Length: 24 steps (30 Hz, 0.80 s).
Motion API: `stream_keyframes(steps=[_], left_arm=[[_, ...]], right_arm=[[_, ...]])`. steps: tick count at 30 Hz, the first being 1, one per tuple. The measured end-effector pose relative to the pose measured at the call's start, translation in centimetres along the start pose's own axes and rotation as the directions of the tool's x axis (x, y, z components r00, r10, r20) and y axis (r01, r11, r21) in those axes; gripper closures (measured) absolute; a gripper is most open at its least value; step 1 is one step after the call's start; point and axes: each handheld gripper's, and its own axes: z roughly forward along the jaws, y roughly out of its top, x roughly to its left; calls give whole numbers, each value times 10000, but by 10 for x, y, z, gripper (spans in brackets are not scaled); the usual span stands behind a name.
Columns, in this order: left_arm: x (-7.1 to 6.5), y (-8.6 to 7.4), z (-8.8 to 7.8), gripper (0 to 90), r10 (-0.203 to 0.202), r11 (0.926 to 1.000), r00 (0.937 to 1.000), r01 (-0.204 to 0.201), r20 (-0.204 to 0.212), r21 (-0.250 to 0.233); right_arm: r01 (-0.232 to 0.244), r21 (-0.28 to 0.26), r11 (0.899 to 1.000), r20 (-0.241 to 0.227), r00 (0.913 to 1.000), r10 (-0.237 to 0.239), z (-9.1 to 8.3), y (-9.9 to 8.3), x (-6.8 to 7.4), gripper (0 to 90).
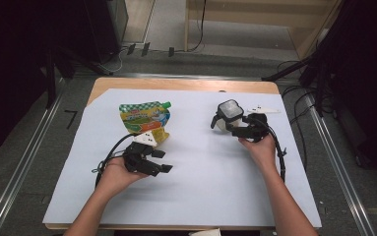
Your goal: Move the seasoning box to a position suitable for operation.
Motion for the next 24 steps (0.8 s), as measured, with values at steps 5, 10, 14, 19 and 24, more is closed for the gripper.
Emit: stream_keyframes(steps=[5, 10, 14, 19, 24], left_arm=[[-1, -6, -4, 377, -191, 9998, 9997, 191, -139, -15], [-2, -10, -6, 378, -302, 9995, 9993, 301, -198, -45], [-2, -13, -8, 377, -349, 9994, 9990, 349, -264, -8], [-3, -16, -8, 377, -413, 9991, 9988, 414, -278, 14], [-5, -18, -10, 377, -503, 9987, 9982, 503, -329, 3]], right_arm=[[39, -38, 10000, 83, 10000, -39, 12, 1, -1, 156], [-4, -144, 9999, 211, 9998, 7, 21, 0, 0, 139], [20, -257, 9997, 344, 9994, -11, 29, -1, 1, 132], [171, -615, 9980, 471, 9988, -142, 37, -2, 2, 128], [205, -798, 9966, 558, 9983, -160, 41, -3, 3, 129]])
